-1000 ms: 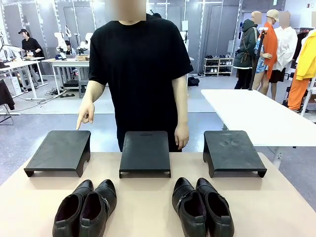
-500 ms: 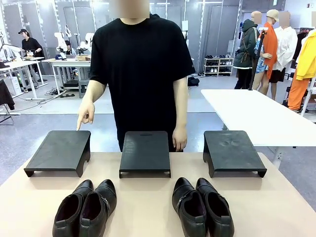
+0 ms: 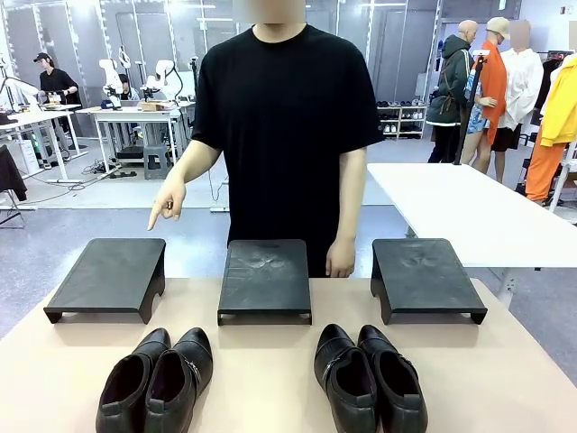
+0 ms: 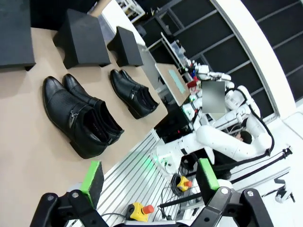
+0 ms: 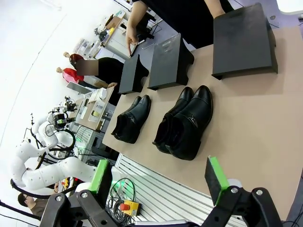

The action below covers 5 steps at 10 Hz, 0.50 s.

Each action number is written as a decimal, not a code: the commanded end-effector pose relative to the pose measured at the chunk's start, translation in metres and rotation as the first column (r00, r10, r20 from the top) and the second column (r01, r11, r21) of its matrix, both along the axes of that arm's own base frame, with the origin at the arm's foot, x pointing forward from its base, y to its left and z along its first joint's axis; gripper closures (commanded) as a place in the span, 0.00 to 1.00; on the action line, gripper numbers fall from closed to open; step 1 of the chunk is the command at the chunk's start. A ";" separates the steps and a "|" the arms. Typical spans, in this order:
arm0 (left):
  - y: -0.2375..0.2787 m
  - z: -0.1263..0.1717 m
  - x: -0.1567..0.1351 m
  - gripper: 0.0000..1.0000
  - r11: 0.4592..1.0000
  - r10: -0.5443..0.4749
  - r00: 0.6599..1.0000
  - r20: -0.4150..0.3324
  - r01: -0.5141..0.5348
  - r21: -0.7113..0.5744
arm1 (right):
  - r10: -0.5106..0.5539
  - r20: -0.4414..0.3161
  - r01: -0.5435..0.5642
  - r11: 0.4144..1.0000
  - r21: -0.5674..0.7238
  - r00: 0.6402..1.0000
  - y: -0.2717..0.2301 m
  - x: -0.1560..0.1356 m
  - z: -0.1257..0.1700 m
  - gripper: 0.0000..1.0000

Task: Place the shoes on the stand as instructed by the person.
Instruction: Pick up one pair of Shoes and place it on the Shoes Stand indicated by the person.

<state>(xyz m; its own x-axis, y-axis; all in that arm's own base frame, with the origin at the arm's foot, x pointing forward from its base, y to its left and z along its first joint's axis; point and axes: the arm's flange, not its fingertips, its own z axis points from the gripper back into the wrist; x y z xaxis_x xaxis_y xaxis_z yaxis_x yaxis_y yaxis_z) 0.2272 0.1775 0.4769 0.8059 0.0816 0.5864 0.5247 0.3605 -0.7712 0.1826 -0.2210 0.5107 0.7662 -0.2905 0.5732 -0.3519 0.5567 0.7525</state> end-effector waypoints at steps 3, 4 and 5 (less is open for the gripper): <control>-0.130 0.062 0.030 0.00 0.968 -0.178 0.961 -0.211 0.210 0.139 | 0.008 0.024 -0.008 1.000 0.000 1.000 0.000 0.000 0.000 0.00; -0.172 0.072 0.035 0.00 0.941 -0.223 0.945 -0.241 0.273 0.201 | 0.008 0.024 -0.008 1.000 0.000 1.000 0.000 0.000 0.000 0.00; -0.204 0.078 0.037 0.00 0.922 -0.217 0.927 -0.305 0.297 0.247 | 0.008 0.024 -0.008 1.000 0.000 1.000 0.000 0.000 0.000 0.00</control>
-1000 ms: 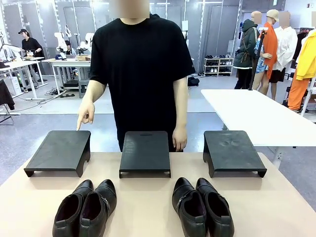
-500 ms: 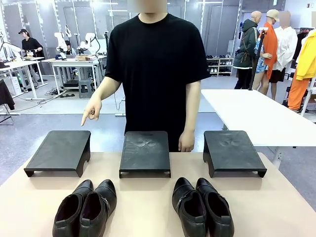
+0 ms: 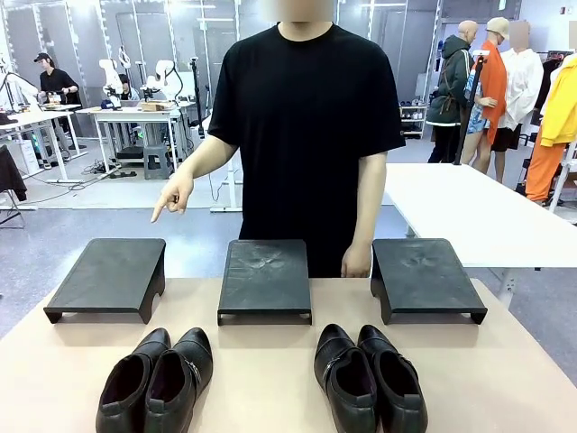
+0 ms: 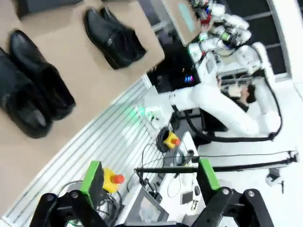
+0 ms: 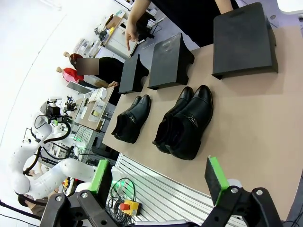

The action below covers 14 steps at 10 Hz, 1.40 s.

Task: Place the shoes on the stand as instructed by the person.
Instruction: Pick up one pair of Shoes and place it on the Shoes Stand indicated by the person.

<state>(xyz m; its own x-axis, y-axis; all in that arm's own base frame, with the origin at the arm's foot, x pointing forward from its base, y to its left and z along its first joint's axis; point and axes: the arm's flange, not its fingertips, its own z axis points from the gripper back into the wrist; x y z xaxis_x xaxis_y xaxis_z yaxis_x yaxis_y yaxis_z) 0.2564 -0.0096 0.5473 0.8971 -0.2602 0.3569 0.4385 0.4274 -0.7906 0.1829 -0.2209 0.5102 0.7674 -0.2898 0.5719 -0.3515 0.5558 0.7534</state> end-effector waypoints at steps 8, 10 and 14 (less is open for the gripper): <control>-0.155 -0.076 0.024 0.00 0.781 0.140 0.990 0.027 -0.127 0.612 | 0.006 0.025 -0.006 1.000 0.000 1.000 0.000 0.000 0.001 0.00; -0.165 -0.104 0.034 0.00 0.724 0.160 0.982 0.099 -0.186 0.664 | 0.006 0.025 -0.006 1.000 0.000 1.000 0.000 0.000 0.001 0.00; -0.182 -0.148 0.053 0.00 0.607 0.188 0.967 0.170 -0.250 0.754 | 0.006 0.025 -0.006 1.000 0.000 1.000 0.000 0.000 0.001 0.00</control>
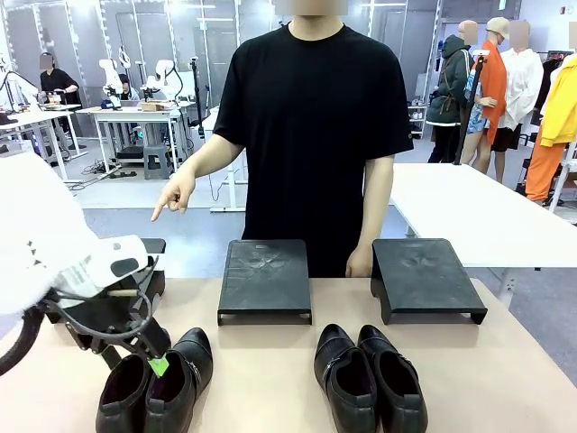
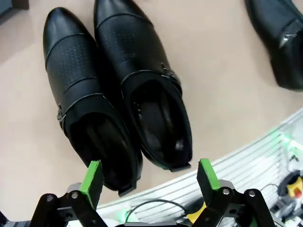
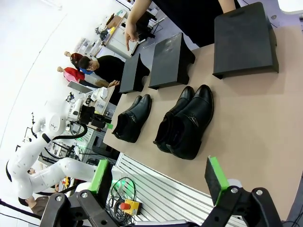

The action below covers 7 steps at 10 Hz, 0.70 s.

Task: Place the shoes on the stand as instructed by the person.
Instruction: Pick up one pair of Shoes and place it on the Shoes Stand indicated by the person.

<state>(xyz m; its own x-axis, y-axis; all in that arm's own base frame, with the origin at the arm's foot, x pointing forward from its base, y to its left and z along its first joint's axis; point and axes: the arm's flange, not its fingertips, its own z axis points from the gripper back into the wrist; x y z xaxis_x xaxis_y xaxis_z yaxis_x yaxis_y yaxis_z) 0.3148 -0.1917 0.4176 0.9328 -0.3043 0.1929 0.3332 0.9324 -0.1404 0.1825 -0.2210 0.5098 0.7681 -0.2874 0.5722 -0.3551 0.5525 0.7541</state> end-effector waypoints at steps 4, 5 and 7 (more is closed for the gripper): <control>-0.002 -0.049 0.002 0.00 0.988 0.153 0.987 -0.053 -0.153 0.017 | 0.002 0.024 -0.001 1.000 -0.002 1.000 0.000 0.000 0.001 0.00; -0.002 -0.055 0.004 0.00 0.989 0.150 0.986 -0.068 -0.149 0.015 | 0.002 0.024 -0.001 1.000 -0.002 1.000 0.000 0.000 0.001 0.00; -0.002 -0.065 0.012 0.44 0.993 0.112 0.990 -0.087 -0.114 -0.009 | 0.002 0.024 -0.001 1.000 -0.002 1.000 0.000 0.000 0.001 0.00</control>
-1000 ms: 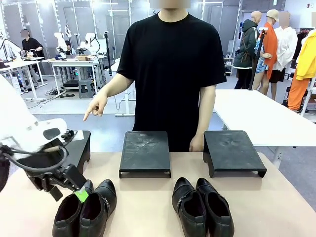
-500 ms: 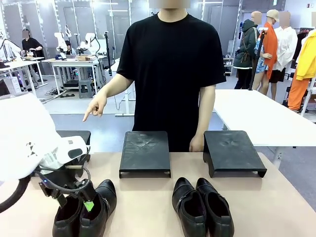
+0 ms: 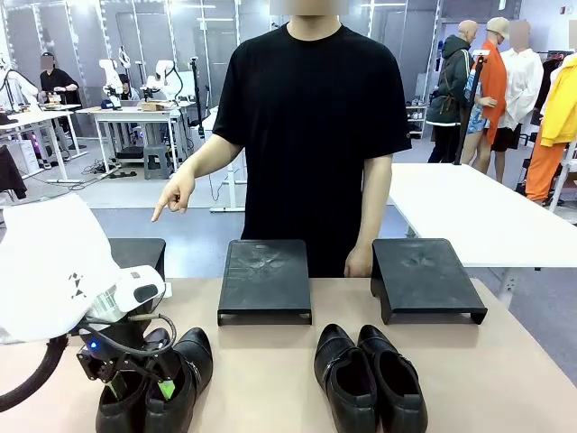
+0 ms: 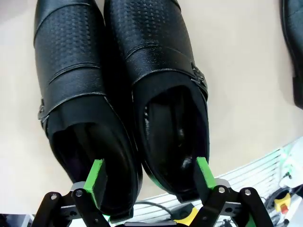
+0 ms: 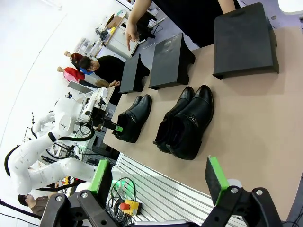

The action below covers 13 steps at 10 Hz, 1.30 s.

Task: Place the shoes on the stand as instructed by the person.
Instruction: Pick up one pair of Shoes and place it on the Shoes Stand indicated by the person.

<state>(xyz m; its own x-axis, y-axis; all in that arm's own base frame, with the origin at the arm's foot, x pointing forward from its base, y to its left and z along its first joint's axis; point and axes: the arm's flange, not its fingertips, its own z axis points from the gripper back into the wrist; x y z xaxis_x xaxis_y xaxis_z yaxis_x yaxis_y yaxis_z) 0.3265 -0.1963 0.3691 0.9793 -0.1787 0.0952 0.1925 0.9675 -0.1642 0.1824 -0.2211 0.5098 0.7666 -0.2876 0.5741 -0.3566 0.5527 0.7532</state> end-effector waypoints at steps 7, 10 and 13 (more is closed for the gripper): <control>0.003 -0.035 0.001 1.00 0.998 0.009 0.999 0.032 -0.011 0.064 | 0.002 0.022 -0.002 1.000 -0.002 1.000 0.000 0.000 0.001 0.00; 0.002 -0.021 0.001 1.00 0.999 0.015 0.999 0.041 -0.017 0.051 | 0.002 0.022 -0.002 1.000 -0.002 1.000 0.000 0.000 0.001 0.00; 0.002 0.043 -0.013 1.00 0.996 -0.026 0.998 0.064 0.021 0.087 | 0.002 0.022 -0.002 1.000 -0.002 1.000 0.000 0.000 0.001 0.00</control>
<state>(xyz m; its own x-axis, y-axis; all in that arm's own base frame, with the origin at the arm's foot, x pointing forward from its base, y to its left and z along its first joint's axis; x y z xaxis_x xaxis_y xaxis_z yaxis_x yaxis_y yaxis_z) 0.3271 -0.1985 0.3736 0.9715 -0.1927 0.1380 0.2061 0.9744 -0.0901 0.1828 -0.2211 0.5095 0.7668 -0.2879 0.5737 -0.3565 0.5522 0.7536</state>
